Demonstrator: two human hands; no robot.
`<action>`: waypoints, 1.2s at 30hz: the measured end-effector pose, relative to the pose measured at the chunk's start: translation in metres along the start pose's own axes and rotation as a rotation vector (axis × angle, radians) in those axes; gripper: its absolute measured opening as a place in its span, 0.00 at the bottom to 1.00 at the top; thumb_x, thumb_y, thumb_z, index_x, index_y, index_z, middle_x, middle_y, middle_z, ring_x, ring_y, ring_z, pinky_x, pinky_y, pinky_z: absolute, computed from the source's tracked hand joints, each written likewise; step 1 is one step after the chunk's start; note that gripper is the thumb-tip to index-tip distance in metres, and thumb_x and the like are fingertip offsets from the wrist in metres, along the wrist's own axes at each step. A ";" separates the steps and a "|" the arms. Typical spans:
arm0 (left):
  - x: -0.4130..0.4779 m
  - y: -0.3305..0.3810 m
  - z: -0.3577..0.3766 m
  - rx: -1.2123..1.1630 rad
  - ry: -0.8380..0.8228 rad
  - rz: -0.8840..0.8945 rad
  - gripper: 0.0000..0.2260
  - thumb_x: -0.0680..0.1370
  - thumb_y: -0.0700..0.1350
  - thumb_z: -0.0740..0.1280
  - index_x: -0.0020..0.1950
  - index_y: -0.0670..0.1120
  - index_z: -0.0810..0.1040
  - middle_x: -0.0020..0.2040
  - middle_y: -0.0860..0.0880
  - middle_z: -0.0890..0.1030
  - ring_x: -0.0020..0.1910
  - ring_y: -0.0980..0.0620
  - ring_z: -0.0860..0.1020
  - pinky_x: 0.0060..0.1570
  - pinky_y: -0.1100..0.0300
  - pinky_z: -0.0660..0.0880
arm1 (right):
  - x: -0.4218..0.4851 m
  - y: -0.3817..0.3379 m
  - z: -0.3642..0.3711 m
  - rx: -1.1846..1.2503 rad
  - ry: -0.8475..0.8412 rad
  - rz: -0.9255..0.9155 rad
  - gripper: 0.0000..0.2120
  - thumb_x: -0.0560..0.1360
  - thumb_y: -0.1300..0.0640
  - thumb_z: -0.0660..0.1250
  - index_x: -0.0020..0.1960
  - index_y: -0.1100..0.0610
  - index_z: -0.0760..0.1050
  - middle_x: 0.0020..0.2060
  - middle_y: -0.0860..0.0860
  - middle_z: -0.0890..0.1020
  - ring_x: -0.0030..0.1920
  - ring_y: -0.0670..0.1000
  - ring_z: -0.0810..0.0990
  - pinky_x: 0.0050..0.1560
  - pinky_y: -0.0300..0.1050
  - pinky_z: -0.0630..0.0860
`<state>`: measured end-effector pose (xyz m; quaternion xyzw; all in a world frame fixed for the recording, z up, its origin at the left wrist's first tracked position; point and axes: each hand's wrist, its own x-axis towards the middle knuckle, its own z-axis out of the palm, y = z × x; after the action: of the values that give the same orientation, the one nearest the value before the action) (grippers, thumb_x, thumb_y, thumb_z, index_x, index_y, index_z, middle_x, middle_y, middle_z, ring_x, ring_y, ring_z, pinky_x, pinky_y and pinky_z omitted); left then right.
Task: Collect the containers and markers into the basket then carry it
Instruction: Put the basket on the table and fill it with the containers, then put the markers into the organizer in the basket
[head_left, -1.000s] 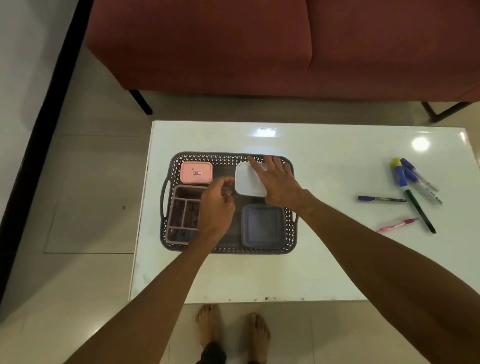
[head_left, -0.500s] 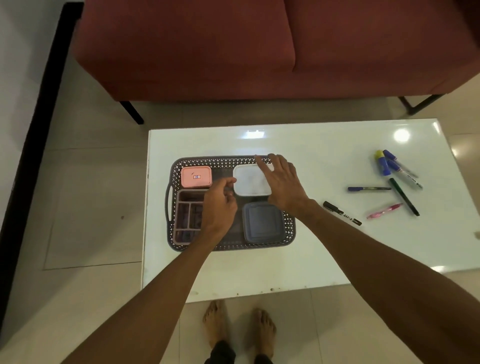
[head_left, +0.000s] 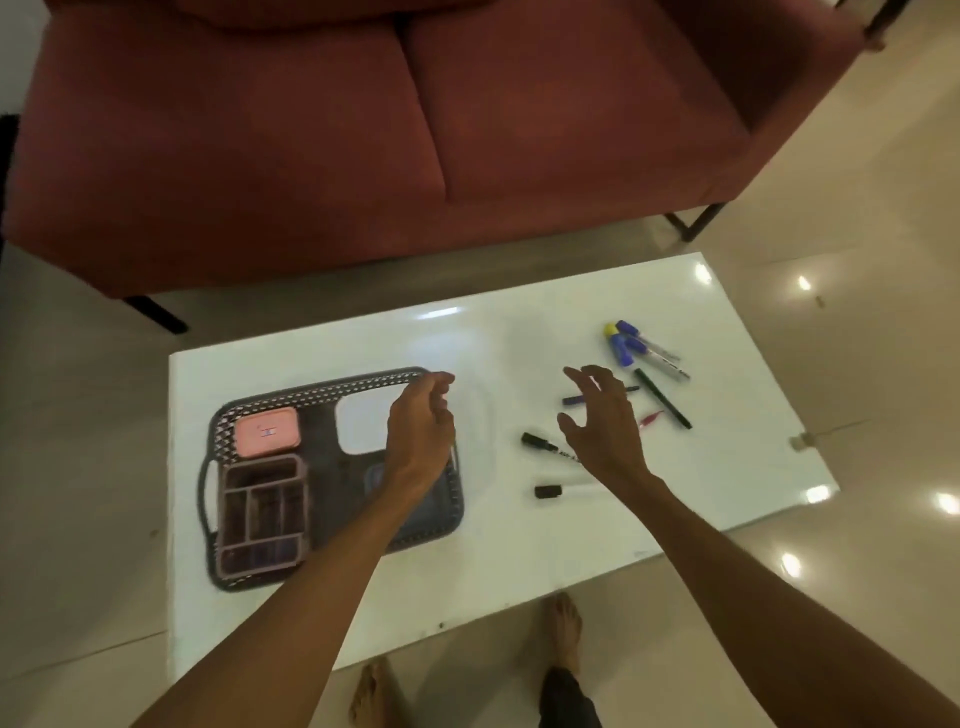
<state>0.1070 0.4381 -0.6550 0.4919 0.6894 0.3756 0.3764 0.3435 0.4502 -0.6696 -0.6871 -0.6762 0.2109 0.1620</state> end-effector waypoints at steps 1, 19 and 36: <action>0.001 0.005 0.020 -0.002 -0.017 -0.001 0.19 0.76 0.29 0.59 0.61 0.45 0.79 0.57 0.49 0.81 0.52 0.51 0.80 0.52 0.58 0.79 | 0.003 0.020 -0.007 0.011 0.006 0.036 0.29 0.73 0.60 0.72 0.73 0.52 0.70 0.72 0.54 0.70 0.72 0.55 0.67 0.69 0.52 0.69; 0.087 0.075 0.362 0.226 -0.129 -0.120 0.07 0.80 0.43 0.66 0.53 0.42 0.82 0.50 0.44 0.85 0.50 0.46 0.82 0.51 0.55 0.79 | 0.160 0.255 -0.050 0.062 0.041 0.132 0.15 0.79 0.58 0.67 0.65 0.55 0.76 0.60 0.52 0.79 0.60 0.54 0.76 0.55 0.46 0.75; 0.139 0.088 0.415 0.216 0.039 -0.570 0.20 0.73 0.45 0.75 0.60 0.41 0.73 0.59 0.41 0.79 0.52 0.40 0.83 0.51 0.46 0.82 | 0.228 0.283 -0.022 -0.111 -0.264 -0.046 0.09 0.74 0.64 0.69 0.54 0.58 0.79 0.48 0.54 0.80 0.48 0.55 0.78 0.45 0.47 0.75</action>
<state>0.4781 0.6540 -0.7780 0.3084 0.8427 0.1890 0.3988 0.5979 0.6701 -0.8108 -0.6455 -0.7180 0.2577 0.0382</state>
